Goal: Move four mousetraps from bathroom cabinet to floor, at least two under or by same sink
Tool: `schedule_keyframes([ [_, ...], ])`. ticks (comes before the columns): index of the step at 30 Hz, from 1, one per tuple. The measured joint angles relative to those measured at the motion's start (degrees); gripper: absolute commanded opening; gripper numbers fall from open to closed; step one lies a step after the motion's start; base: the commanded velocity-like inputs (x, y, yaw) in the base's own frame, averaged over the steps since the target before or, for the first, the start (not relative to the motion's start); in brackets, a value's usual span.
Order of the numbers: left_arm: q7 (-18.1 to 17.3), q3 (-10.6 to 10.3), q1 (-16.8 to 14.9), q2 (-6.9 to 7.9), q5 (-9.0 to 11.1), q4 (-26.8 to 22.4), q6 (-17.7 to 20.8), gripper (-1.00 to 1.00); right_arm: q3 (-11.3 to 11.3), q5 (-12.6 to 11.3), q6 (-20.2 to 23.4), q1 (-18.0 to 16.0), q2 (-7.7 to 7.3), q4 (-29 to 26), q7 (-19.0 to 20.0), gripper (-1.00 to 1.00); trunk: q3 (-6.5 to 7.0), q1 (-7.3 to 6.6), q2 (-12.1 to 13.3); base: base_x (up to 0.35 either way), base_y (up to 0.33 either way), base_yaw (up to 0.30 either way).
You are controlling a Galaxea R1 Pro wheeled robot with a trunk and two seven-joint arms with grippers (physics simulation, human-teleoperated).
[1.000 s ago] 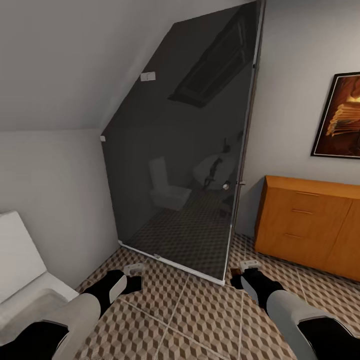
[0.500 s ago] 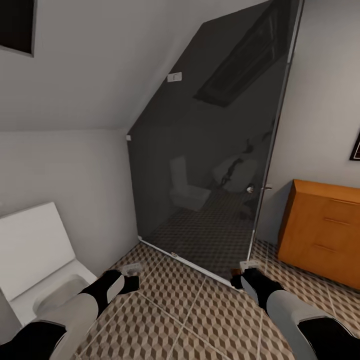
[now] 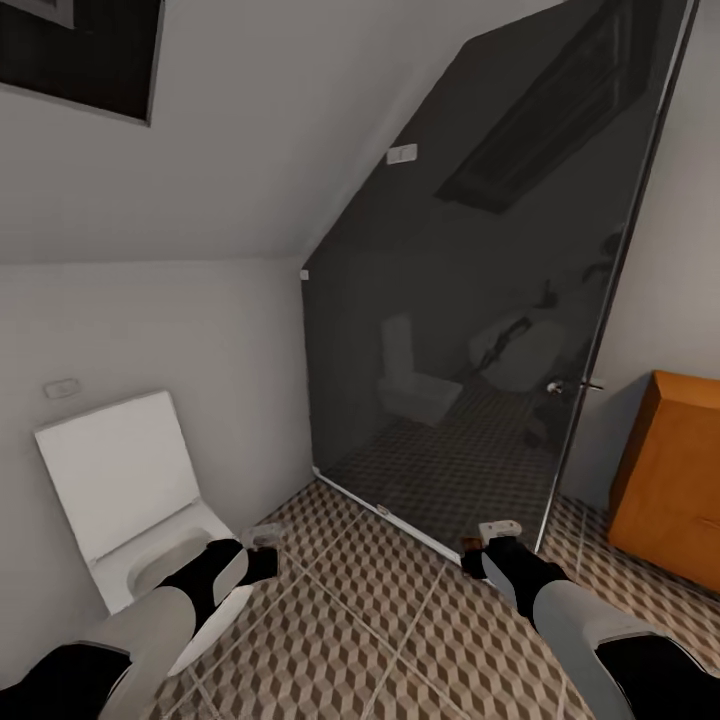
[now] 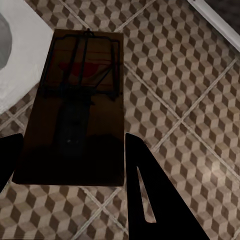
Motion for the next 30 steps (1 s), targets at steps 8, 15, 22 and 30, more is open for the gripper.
schedule_keyframes([
  [8, 0.0, 0.0, 0.0, 0.35, 0.0, 0.0, -0.3, -1.0, 0.0, 0.0, 0.0, 0.0, 0.0, 0.0, 0.0, -1.0, 0.0, 0.0, 0.0, 0.0, 0.0, 0.277],
  [15, 0.0, 0.0, -0.1, 0.37, 0.0, 0.0, -0.3, -1.0, 0.0, 0.0, 0.0, 0.0, 0.0, 0.0, 0.0, -1.0, 0.0, 0.0, 0.0, 0.0, 0.0, 0.277],
  [22, -0.1, 0.0, -0.1, 0.37, 0.0, 0.0, -0.3, -1.0, 0.0, 0.0, 0.0, 0.0, 0.0, 0.0, 0.0, -1.0, 0.0, 0.0, 0.0, 0.0, 0.0, 0.277],
  [30, -0.1, 0.0, 0.0, 0.37, 0.0, 0.0, -0.3, -1.0, 0.0, 0.0, 0.0, 0.0, 0.0, 0.0, 0.0, -1.0, 0.0, 0.0, 0.0, 0.0, 0.0, 0.277],
])
